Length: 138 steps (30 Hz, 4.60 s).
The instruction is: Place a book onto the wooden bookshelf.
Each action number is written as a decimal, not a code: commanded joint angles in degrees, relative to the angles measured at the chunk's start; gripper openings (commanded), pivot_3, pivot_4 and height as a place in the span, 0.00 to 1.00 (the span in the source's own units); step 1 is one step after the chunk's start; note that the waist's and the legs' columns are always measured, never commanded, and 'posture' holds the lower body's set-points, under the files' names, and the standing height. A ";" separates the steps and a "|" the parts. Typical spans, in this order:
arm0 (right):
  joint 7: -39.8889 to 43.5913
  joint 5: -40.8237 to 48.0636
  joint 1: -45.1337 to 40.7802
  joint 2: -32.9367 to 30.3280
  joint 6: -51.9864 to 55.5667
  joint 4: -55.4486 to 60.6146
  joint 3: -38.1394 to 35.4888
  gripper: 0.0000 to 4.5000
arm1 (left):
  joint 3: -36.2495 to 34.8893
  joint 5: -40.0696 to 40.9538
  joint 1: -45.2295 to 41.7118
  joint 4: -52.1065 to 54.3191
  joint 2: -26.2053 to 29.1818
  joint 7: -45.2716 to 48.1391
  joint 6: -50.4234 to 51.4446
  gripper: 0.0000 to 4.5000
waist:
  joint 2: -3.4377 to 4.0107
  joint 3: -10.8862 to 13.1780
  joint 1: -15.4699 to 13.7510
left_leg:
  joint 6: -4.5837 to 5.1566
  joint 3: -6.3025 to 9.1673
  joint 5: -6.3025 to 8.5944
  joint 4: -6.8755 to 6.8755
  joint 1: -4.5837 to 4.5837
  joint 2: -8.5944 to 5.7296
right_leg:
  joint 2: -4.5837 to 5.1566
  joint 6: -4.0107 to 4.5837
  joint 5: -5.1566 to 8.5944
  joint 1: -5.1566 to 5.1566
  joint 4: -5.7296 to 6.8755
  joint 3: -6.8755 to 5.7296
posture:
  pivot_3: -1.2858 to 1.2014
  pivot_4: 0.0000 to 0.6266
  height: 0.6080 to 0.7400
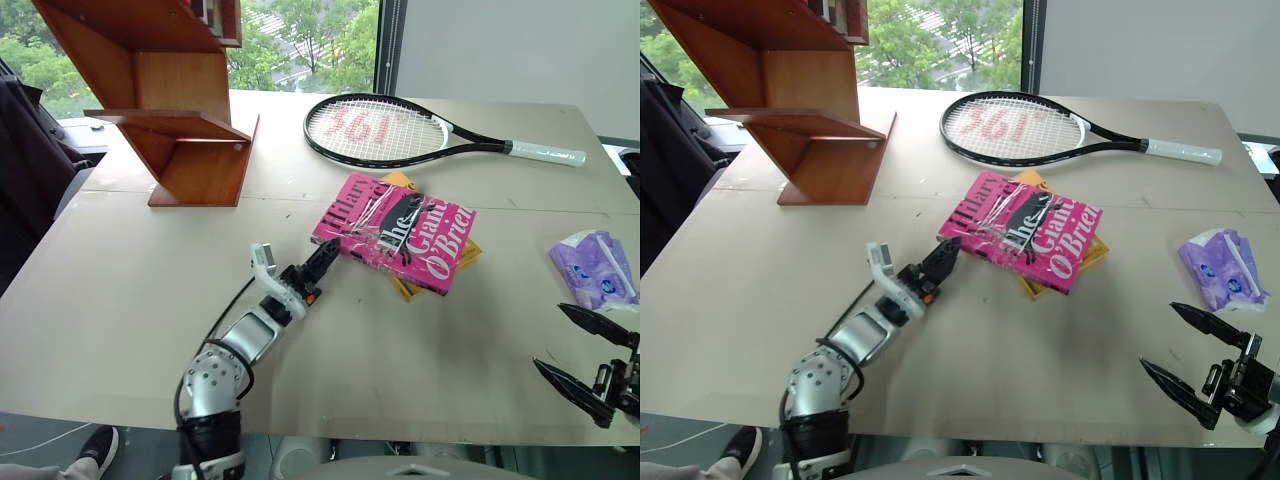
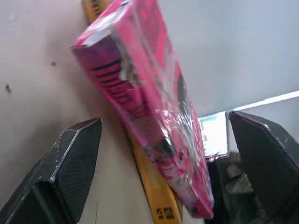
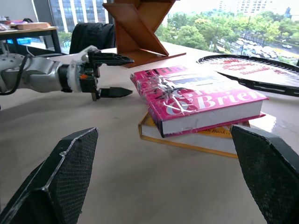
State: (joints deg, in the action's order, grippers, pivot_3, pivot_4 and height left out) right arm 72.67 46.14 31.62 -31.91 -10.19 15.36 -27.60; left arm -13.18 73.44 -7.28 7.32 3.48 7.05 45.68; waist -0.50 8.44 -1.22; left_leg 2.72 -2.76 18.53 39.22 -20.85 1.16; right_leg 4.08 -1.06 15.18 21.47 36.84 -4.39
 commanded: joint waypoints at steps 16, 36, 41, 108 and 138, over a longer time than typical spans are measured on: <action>-2.62 -0.03 -0.89 -1.06 3.89 5.88 -2.25 1.00 | 4.27 2.01 -6.53 -7.93 -8.21 -5.01 7.01 0.99 | 0.14 -0.09 -1.28 | -0.01 0.02 -0.01 0.05 -0.01 -0.18 | -0.03 -0.02 0.00 -0.04 -0.01 0.04 | 0.52 0.24 1.00; -4.25 -2.61 -2.55 0.27 3.82 6.52 -0.68 1.00 | 2.87 1.84 -11.34 -8.84 -11.93 -9.41 6.19 0.03 | 0.05 -0.03 -1.12 | -0.02 0.03 -0.02 0.07 -0.07 -0.18 | -0.06 -0.05 0.00 0.00 -0.02 0.03 | 0.52 0.24 1.00; -4.76 -2.39 -3.64 -0.31 4.93 7.02 -0.16 1.00 | 1.53 3.17 -9.29 -2.90 -11.10 -9.12 4.52 0.03 | 0.01 0.00 -0.93 | -0.03 0.03 -0.02 0.07 -0.06 -0.18 | -0.06 -0.06 0.00 0.00 -0.02 0.05 | 0.52 0.24 1.00; 13.67 -6.06 -60.36 -2.21 10.08 -38.56 8.76 1.00 | 2.89 -105.12 -20.58 24.07 68.59 35.00 -18.62 0.03 | -0.12 1.12 0.77 | -0.22 -0.04 -0.14 0.07 -0.37 0.03 | -0.34 -0.12 -0.03 0.30 0.03 -0.04 | 0.52 0.24 1.00; 10.10 -6.86 -58.53 3.38 5.49 -35.93 9.67 1.00 | 31.03 -129.20 -59.50 -3.79 59.98 61.70 -25.09 0.03 | -0.15 1.12 0.50 | -0.20 0.04 -0.16 0.45 -0.92 0.01 | -0.61 -0.21 0.00 0.53 0.08 -0.49 | 0.52 0.24 1.00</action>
State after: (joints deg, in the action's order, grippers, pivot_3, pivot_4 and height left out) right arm 82.61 38.50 -25.86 -28.55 -3.51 -21.67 -16.72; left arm 18.59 -55.09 -65.21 3.16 62.62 67.76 22.36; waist -0.66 9.56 -0.72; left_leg 2.52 -2.73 18.38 39.71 -21.76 1.16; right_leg 3.49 -1.28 15.18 22.00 36.94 -4.87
